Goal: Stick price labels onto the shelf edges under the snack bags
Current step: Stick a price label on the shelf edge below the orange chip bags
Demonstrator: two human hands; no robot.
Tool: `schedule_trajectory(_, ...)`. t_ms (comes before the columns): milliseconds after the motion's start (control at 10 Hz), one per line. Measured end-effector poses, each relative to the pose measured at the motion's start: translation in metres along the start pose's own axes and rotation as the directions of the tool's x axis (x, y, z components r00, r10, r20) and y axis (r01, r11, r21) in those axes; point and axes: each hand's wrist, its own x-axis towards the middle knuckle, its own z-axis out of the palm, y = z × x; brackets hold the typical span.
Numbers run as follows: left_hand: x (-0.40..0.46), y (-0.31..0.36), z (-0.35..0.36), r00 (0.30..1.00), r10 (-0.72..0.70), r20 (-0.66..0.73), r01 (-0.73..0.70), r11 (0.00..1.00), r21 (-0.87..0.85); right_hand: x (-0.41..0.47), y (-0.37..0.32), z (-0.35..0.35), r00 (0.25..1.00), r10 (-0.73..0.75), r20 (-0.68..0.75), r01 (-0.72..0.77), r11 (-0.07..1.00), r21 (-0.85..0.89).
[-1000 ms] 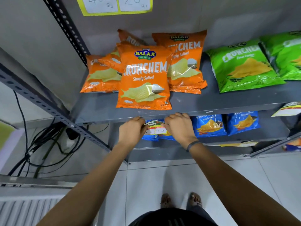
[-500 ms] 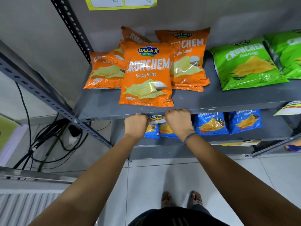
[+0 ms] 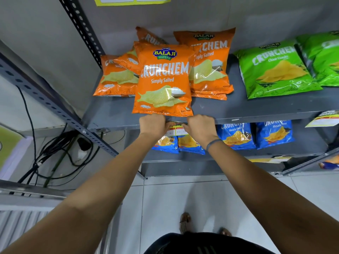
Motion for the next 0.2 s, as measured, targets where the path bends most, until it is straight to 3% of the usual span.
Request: schedule_trajectory(200,-0.017,0.019,-0.010,0.991,-0.111,-0.072,0.113,0.993,0.028,-0.006,0.010,-0.014,1.000,-0.012,-0.025,0.012,1.000,0.019)
